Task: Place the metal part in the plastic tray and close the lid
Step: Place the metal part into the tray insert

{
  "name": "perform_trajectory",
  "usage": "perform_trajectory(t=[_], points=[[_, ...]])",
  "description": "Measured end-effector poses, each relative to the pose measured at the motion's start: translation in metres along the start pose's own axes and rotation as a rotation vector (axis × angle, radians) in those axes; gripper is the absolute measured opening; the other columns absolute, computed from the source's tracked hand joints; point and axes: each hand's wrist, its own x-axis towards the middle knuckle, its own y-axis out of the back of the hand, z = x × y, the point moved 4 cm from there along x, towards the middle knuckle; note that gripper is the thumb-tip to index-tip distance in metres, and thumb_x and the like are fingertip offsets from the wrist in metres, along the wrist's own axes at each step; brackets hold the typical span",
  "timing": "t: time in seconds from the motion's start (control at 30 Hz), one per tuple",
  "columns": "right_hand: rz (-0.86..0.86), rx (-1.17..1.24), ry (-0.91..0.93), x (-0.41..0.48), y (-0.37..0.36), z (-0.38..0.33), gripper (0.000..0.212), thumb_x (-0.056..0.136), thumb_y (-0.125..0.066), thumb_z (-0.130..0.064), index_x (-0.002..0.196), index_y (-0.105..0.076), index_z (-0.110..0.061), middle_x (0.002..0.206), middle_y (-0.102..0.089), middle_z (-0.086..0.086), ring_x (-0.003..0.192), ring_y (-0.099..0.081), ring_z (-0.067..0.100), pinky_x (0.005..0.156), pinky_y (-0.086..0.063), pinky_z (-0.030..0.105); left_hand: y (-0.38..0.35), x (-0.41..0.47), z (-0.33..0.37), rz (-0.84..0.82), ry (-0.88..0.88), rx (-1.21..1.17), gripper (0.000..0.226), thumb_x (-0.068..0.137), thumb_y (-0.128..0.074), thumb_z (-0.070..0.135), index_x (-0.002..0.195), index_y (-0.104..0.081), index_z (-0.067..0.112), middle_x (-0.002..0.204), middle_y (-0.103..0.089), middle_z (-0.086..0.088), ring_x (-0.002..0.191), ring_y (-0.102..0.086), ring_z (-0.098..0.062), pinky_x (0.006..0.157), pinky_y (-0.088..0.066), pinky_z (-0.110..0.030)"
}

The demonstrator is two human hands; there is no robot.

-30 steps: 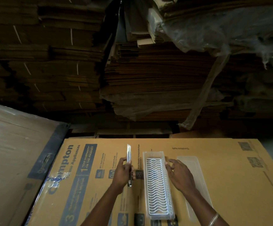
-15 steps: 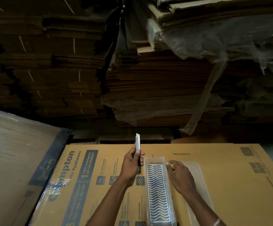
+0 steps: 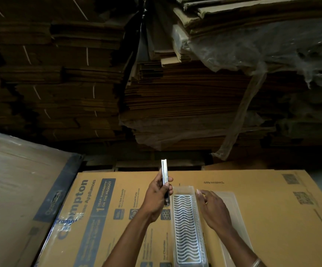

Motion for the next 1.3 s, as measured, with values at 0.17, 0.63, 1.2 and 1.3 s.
perform_trajectory(t=[0.17, 0.63, 1.2, 1.3], points=[[0.004, -0.001, -0.005, 0.0, 0.002, 0.0, 0.087, 0.085, -0.013, -0.082, 0.127, -0.064, -0.025, 0.124, -0.067, -0.005, 0.1, -0.064, 0.014, 0.08, -0.054, 0.036, -0.002, 0.0, 0.001, -0.007, 0.038, -0.051, 0.056, 0.103, -0.043, -0.004, 0.15, -0.041, 0.027, 0.102, -0.057, -0.005, 0.075, -0.052, -0.015, 0.069, -0.041, -0.033], [0.015, -0.007, -0.046, -0.003, 0.007, 0.016, 0.082, 0.089, -0.016, -0.079, 0.128, -0.064, -0.025, 0.121, -0.068, -0.003, 0.097, -0.063, 0.013, 0.081, -0.054, 0.038, -0.017, 0.001, -0.029, 0.051, 0.214, -0.077, 0.028, 0.108, -0.042, 0.018, 0.121, -0.061, 0.002, 0.087, -0.063, -0.016, 0.083, -0.065, -0.024, 0.079, -0.059, -0.034], [0.043, 0.0, -0.112, -0.018, 0.026, 0.056, 0.073, 0.095, -0.02, -0.071, 0.123, -0.065, -0.022, 0.113, -0.069, -0.002, 0.098, -0.063, 0.018, 0.082, -0.052, 0.039, -0.064, 0.028, -0.113, -0.143, 0.272, 1.316, 0.015, 0.093, -0.061, 0.007, 0.107, -0.065, 0.003, 0.108, -0.072, -0.015, 0.11, -0.068, -0.032, 0.087, -0.054, -0.04], [0.047, -0.002, -0.133, -0.021, 0.029, 0.064, 0.064, 0.097, -0.026, -0.065, 0.122, -0.066, -0.022, 0.113, -0.07, -0.002, 0.099, -0.063, 0.018, 0.082, -0.053, 0.039, -0.066, 0.029, -0.125, -0.133, 0.288, 1.347, 0.019, 0.092, -0.061, 0.003, 0.11, -0.066, 0.001, 0.114, -0.073, -0.017, 0.108, -0.071, -0.03, 0.087, -0.056, -0.04]])
